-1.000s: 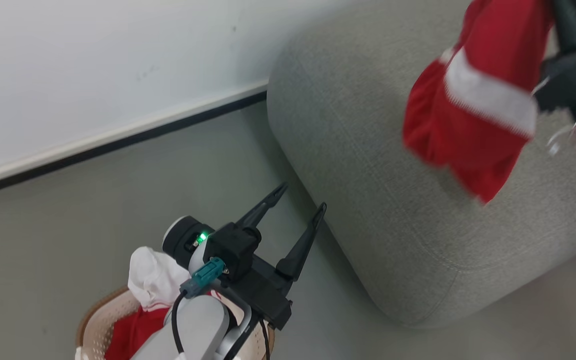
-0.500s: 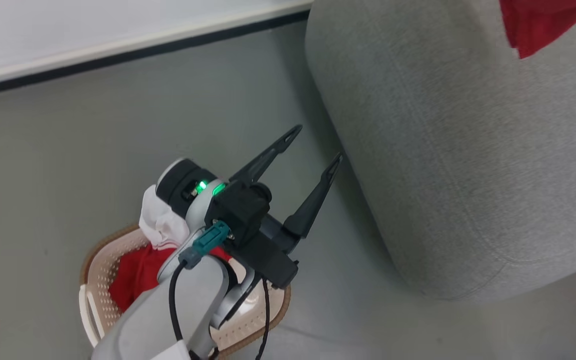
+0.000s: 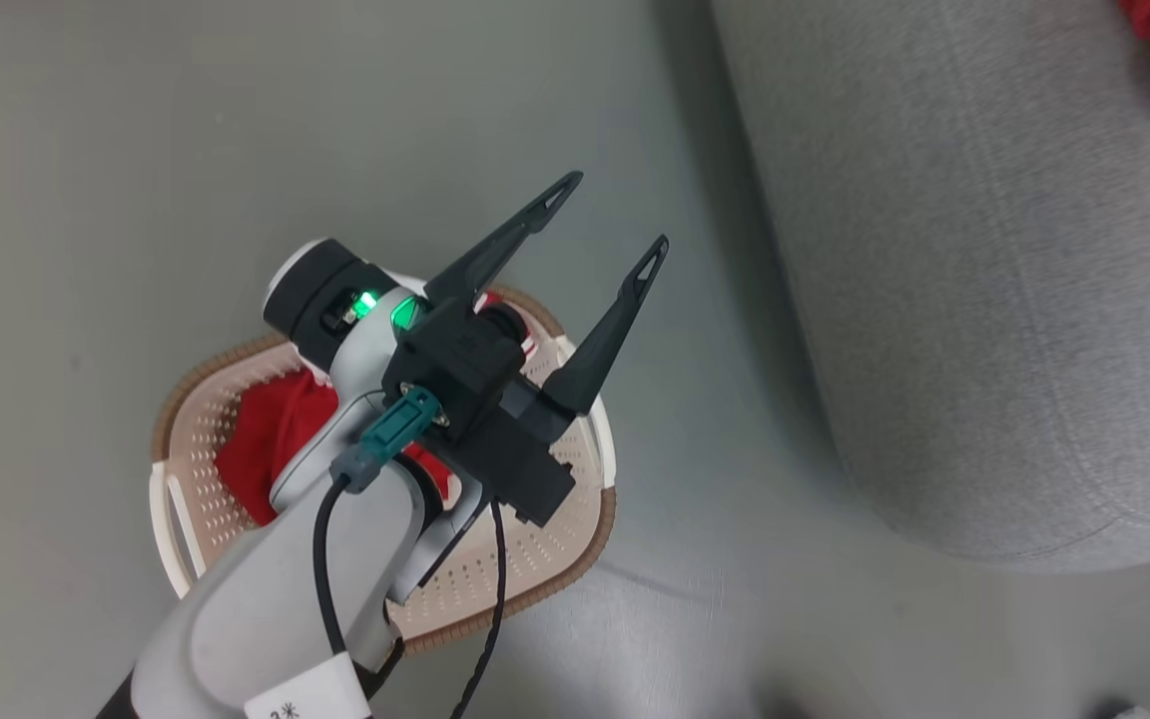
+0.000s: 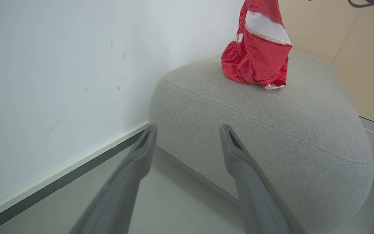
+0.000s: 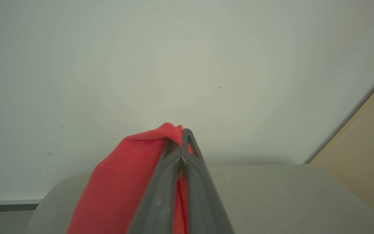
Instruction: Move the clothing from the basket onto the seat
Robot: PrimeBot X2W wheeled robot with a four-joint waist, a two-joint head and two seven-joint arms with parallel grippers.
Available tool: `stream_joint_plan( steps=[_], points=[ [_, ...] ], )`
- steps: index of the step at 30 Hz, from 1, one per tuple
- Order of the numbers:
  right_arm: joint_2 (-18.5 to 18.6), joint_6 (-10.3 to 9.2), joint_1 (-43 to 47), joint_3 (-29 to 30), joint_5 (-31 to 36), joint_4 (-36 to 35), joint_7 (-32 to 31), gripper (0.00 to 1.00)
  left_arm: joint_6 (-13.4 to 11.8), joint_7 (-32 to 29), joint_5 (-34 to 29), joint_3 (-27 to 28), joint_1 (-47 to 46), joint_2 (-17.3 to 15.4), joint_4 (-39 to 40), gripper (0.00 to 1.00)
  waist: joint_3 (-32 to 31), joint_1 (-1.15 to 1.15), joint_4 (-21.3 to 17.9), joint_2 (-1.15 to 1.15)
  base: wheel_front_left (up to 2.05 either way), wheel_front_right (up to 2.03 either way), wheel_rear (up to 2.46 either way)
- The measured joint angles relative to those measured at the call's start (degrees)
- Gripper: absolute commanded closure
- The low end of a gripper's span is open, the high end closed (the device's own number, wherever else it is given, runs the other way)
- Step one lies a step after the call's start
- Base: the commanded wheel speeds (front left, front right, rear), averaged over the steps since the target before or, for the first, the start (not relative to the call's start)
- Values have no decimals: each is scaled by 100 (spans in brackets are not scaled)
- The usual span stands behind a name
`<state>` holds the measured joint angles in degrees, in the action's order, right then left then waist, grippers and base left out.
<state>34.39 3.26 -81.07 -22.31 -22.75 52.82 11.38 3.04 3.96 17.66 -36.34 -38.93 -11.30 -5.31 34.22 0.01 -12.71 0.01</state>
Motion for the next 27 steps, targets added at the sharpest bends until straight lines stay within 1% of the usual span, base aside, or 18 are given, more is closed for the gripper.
stream_joint_plan(
  steps=[5, 9, 10, 13, 16, 18, 19, 20, 21, 27],
  points=[
    [-385, -24, 276, -101, -4, 398, 40, 100, 4, -69, -23, -31, -108, -8, 11, 0, 346, 0, 31, 0, 0, 0, 0],
    [-549, -35, 444, -129, -45, 722, 85, 100, 12, -82, -29, -81, -120, -9, -15, 0, 546, 0, 36, 0, 0, 0, 0],
    [-594, -53, 484, -133, -48, 769, 90, 100, 51, -82, -29, -87, -130, -11, -29, 0, 579, 0, 36, 0, 0, 0, 0],
    [-744, -56, 560, -151, -54, 901, 127, 100, 51, -83, -30, -94, -189, -20, -75, 0, 636, 0, 24, 0, 0, 0, 0],
    [-813, -75, 559, -172, -54, 1000, 183, 100, 58, -81, -30, -108, -190, -22, -140, 0, 643, -1, 2, -1, 0, 0, 0],
    [-878, -80, 572, -192, -54, 1084, 185, 68, 60, -75, -30, -125, -190, -29, -179, 0, 620, 0, -15, 0, 0, 0, 0],
    [-906, -80, 581, -210, -49, 1098, 191, 50, 82, -71, -30, -136, -190, -26, -187, 0, 605, -1, -24, -1, 0, 0, 0],
    [-928, -81, 592, -236, -43, 1099, 221, 11, 102, -55, -29, -147, -190, -24, -201, 0, 588, -1, -33, -1, 0, 0, 0],
    [-946, -81, 617, -261, -27, 1095, 242, 0, 102, -40, -29, -157, -190, -18, -220, 0, 566, -1, -42, -1, 0, 0, 0],
    [-1101, -81, 874, -364, 71, 1123, 291, 0, 109, 73, -24, -223, -172, 18, -385, 0, 385, -2, -114, -1, 0, 0, 0]
  ],
)
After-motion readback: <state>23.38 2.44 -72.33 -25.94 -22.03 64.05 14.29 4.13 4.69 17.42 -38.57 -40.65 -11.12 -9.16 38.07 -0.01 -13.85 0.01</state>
